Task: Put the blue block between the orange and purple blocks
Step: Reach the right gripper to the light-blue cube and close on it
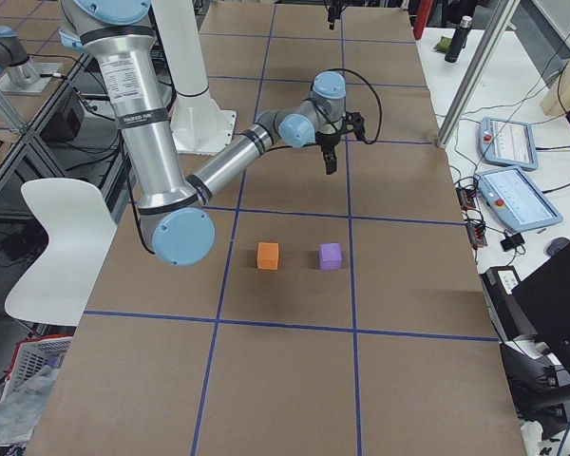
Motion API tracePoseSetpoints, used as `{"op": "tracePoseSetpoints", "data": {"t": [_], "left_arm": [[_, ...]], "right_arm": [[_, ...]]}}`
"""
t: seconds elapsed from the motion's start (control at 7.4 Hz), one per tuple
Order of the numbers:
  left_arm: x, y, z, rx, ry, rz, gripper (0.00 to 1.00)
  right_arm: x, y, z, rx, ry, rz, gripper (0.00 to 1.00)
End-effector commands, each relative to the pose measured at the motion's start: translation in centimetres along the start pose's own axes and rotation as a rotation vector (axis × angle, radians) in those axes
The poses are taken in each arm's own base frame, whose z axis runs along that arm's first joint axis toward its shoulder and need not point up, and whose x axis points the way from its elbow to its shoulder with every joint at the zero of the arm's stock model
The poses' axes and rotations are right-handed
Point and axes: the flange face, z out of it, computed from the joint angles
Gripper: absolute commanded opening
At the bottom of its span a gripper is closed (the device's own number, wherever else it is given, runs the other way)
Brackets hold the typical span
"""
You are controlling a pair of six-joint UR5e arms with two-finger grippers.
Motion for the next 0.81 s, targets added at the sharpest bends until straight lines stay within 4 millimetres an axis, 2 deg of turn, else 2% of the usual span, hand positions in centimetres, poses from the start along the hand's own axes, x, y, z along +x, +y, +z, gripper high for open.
{"op": "tracePoseSetpoints", "data": {"t": [0.0,0.14,0.41,0.54,0.68], "left_arm": [[-10.0,8.9,0.6,-0.001,0.022,-0.117,1.0],[-10.4,11.5,0.1,0.015,0.031,-0.137,1.0],[-9.1,12.3,-0.8,0.028,0.023,-0.138,1.0],[-8.9,12.5,-0.8,0.029,0.024,-0.139,1.0],[-9.0,12.5,-0.7,0.028,0.025,-0.14,1.0]], "right_arm": [[-11.5,1.2,3.0,-0.003,0.017,0.025,1.0],[-14.3,1.0,5.0,0.009,0.048,0.019,1.0],[-18.6,0.5,9.7,0.017,0.074,0.018,1.0],[-19.0,1.3,12.9,0.039,0.078,0.016,1.0],[-18.8,1.5,15.0,0.045,0.099,0.012,1.0]]}}
